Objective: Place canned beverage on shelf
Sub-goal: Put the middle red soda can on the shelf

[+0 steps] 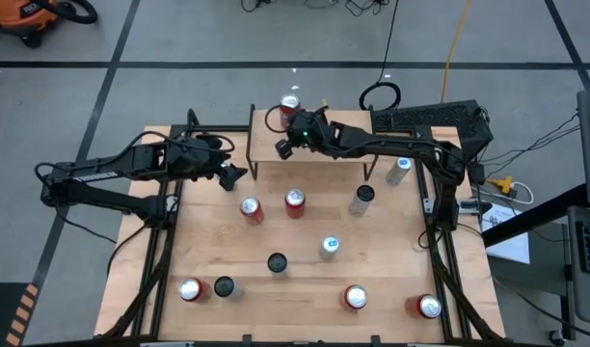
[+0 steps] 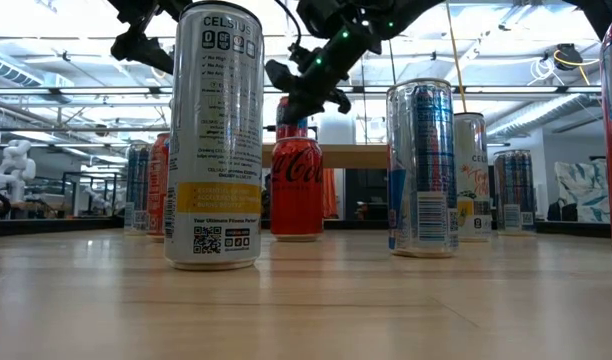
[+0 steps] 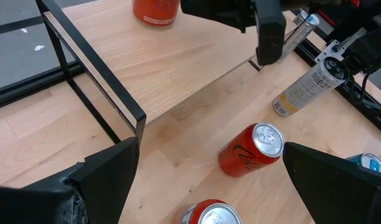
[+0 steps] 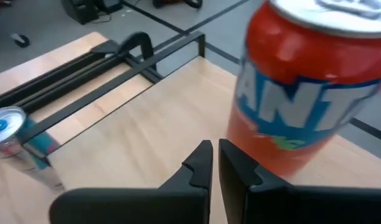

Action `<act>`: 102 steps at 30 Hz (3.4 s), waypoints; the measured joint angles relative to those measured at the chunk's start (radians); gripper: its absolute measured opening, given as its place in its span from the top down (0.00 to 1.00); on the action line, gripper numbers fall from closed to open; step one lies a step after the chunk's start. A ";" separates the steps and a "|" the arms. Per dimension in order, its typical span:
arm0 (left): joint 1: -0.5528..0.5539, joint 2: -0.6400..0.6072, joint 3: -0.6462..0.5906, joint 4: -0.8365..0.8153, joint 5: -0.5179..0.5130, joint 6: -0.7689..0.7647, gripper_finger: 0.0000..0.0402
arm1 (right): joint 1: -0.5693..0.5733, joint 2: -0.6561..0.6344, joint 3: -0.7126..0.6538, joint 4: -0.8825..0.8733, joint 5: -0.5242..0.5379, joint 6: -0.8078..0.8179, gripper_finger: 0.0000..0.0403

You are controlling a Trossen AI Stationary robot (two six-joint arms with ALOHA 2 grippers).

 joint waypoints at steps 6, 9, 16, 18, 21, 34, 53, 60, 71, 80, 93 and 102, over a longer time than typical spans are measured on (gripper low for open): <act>0.000 0.000 0.000 0.000 0.000 0.000 0.00 | -0.019 0.000 0.000 0.000 0.044 0.000 0.98; 0.000 0.000 0.000 0.000 0.000 0.001 0.00 | -0.027 0.000 0.000 -0.001 0.043 0.001 0.98; 0.000 0.000 0.000 -0.001 0.000 0.002 0.00 | -0.031 0.000 0.000 0.000 0.044 0.002 0.98; 0.000 0.000 0.000 -0.001 0.000 0.002 0.00 | -0.031 0.000 0.000 -0.001 0.044 0.001 0.98; 0.000 0.000 0.000 -0.001 0.000 0.005 0.00 | -0.031 0.000 0.000 -0.001 0.043 0.003 0.98; 0.000 0.000 0.000 -0.003 0.001 0.004 0.00 | -0.038 0.000 0.000 0.009 0.043 -0.003 0.98; 0.000 0.000 0.000 -0.002 0.013 0.002 0.00 | -0.058 0.000 0.000 0.027 0.042 -0.003 0.98; 0.000 0.000 0.000 -0.002 0.022 0.007 0.00 | -0.058 0.000 0.000 0.038 0.040 -0.003 0.98; -0.001 0.004 0.000 -0.001 0.025 0.013 0.00 | -0.049 -0.020 0.001 0.084 0.041 0.001 0.98; -0.001 0.005 0.000 -0.003 0.022 0.027 0.00 | -0.049 -0.011 0.000 0.074 0.042 0.020 0.98; -0.001 0.005 0.000 -0.048 0.021 0.027 0.00 | -0.031 -0.107 0.002 -0.116 0.101 -0.022 0.98; -0.001 0.005 -0.018 -0.054 0.029 0.029 0.00 | -0.125 -0.092 0.001 -0.131 0.015 -0.024 1.00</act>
